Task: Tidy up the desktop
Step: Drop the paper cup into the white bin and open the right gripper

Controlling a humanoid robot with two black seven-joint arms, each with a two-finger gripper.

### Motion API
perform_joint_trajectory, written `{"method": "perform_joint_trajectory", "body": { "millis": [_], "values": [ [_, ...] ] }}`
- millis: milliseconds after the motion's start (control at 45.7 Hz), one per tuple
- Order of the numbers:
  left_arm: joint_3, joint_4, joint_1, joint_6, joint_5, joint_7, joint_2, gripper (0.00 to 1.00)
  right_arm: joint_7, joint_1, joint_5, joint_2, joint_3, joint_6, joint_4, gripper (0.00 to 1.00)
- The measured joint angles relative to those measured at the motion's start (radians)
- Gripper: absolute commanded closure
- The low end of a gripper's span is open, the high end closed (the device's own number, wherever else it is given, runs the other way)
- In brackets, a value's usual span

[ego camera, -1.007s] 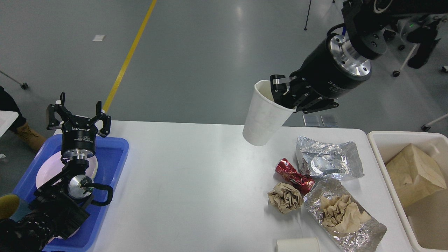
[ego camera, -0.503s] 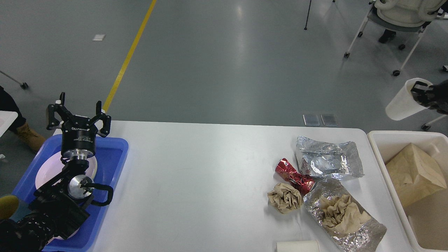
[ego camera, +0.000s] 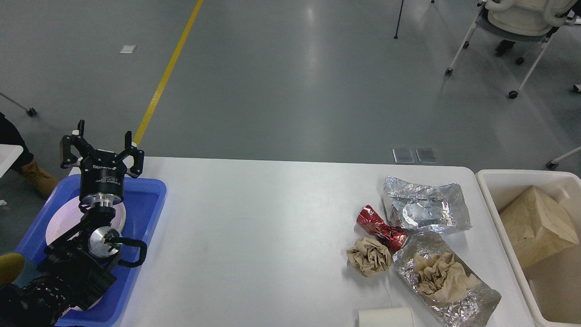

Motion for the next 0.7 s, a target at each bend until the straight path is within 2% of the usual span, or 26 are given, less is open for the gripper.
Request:
{"method": "perform_joint_trajectory", "body": {
  "millis": [109,219,328,372,416,481,700],
  "values": [
    [0.0,0.0,0.0,0.0,0.0,0.0,0.0,0.03,-0.023,-0.126,-0.022,0.003,0.097,0.03,-0.149,1.0],
    [0.0,0.0,0.0,0.0,0.0,0.0,0.0,0.03,-0.046,-0.201,-0.073,0.006,0.124,0.12,-0.283,1.0],
    [0.0,0.0,0.0,0.0,0.0,0.0,0.0,0.03,-0.051,-0.243,-0.09,0.008,0.134,0.175,-0.335,1.0],
    [0.0,0.0,0.0,0.0,0.0,0.0,0.0,0.03,-0.052,-0.25,-0.094,0.009,0.134,0.182,-0.341,0.65],
    [0.0,0.0,0.0,0.0,0.0,0.0,0.0,0.03,-0.052,-0.254,-0.098,0.01,0.133,0.188,-0.343,0.54],
    [0.0,0.0,0.0,0.0,0.0,0.0,0.0,0.03,-0.052,-0.26,-0.112,0.012,0.128,0.196,-0.344,0.0],
    [0.0,0.0,0.0,0.0,0.0,0.0,0.0,0.03,-0.051,-0.261,-0.122,0.032,0.133,0.185,-0.346,0.0]
  ]
}}
